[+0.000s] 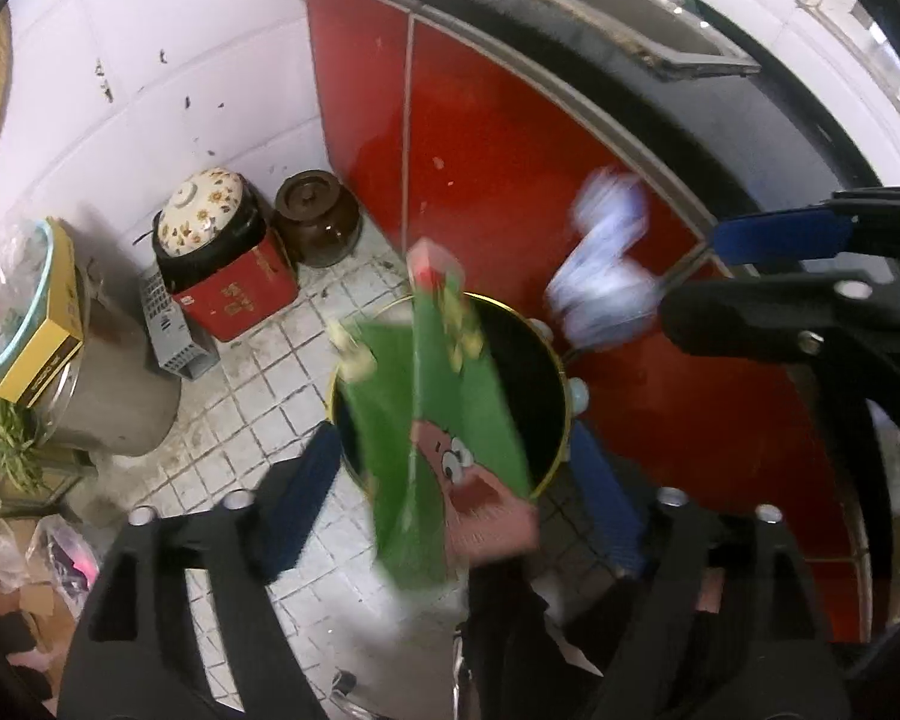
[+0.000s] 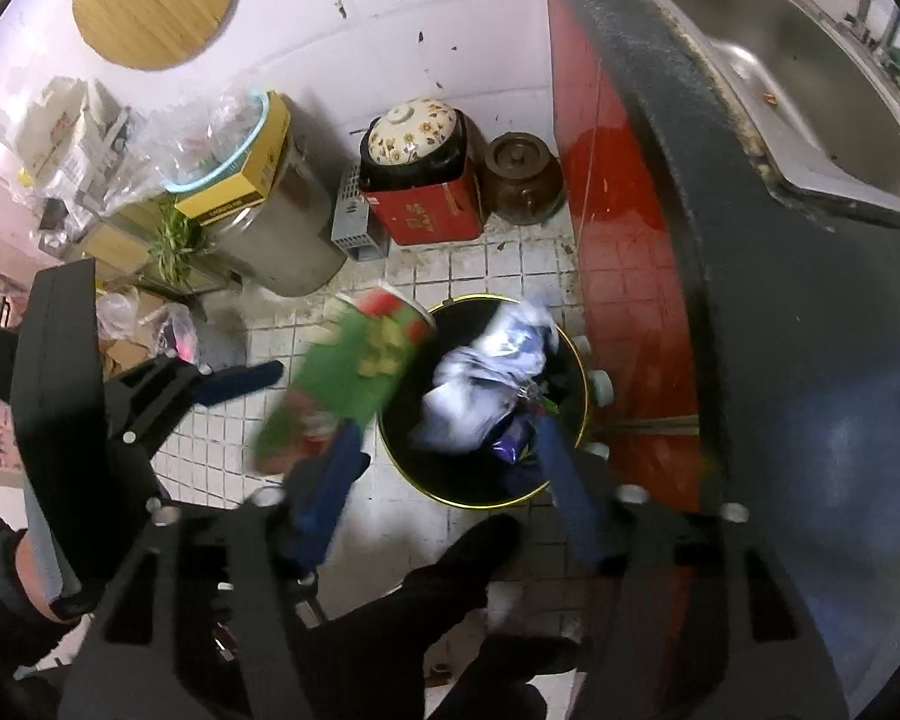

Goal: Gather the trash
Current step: 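Open both tools over the bin to drop pouch and foil, then return both tools to the countertop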

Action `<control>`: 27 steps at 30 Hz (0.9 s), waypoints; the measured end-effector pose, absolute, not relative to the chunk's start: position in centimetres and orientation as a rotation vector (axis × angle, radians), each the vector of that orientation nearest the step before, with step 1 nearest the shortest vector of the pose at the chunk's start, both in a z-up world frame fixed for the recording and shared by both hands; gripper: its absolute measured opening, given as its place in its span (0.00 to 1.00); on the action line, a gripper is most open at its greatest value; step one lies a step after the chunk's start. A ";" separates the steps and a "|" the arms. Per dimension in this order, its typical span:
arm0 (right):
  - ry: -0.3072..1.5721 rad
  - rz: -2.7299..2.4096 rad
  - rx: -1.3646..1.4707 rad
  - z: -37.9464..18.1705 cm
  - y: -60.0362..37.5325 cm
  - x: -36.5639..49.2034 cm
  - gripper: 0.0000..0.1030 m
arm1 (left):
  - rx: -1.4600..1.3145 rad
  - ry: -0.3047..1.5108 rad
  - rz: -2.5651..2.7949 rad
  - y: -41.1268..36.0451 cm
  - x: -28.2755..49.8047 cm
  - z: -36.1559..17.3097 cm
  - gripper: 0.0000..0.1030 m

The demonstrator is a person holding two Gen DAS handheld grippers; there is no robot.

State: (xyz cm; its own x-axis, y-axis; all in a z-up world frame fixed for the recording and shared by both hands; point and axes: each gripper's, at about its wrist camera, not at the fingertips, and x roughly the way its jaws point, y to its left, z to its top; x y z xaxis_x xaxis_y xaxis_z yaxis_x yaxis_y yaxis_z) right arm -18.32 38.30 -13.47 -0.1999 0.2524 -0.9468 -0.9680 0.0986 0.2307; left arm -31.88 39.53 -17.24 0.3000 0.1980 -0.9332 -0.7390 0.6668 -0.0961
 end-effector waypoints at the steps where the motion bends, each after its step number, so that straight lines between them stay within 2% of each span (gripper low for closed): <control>1: 1.244 1.372 -0.817 -13.5 38.3 -18.2 0.60 | -0.587 1.106 0.665 39.7 -31.9 -17.5 0.75; 5: 1.250 1.358 -0.780 -12.6 37.0 -17.2 0.61 | -0.569 1.128 0.673 39.8 -32.1 -18.0 0.81; 8: 1.244 1.332 -0.711 -10.8 34.8 -15.5 0.65 | -0.554 1.125 0.667 39.6 -32.1 -17.5 0.83; 13: 1.220 1.247 -0.551 -6.8 28.8 -10.8 0.70 | -0.429 1.093 0.616 37.8 -29.5 -13.8 0.87; 15: 1.182 1.186 -0.479 -4.7 25.2 -8.4 0.75 | -0.363 1.061 0.572 36.7 -27.6 -11.9 0.89; 19: 1.125 1.034 -0.328 -1.5 16.5 -4.0 0.78 | -0.275 0.993 0.419 33.0 -21.7 -8.0 0.91; 27: 1.019 0.671 -0.109 2.1 -3.7 1.4 0.80 | -0.072 0.917 -0.001 18.3 -7.7 -3.1 0.91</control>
State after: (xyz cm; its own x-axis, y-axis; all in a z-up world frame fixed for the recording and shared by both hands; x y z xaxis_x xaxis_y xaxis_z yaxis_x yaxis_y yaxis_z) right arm 1.43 -3.67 2.14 0.3439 0.4664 -0.8150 -0.5647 0.7962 0.2174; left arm -7.72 18.28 -3.12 0.6081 -0.0321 -0.7932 -0.0297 0.9976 -0.0631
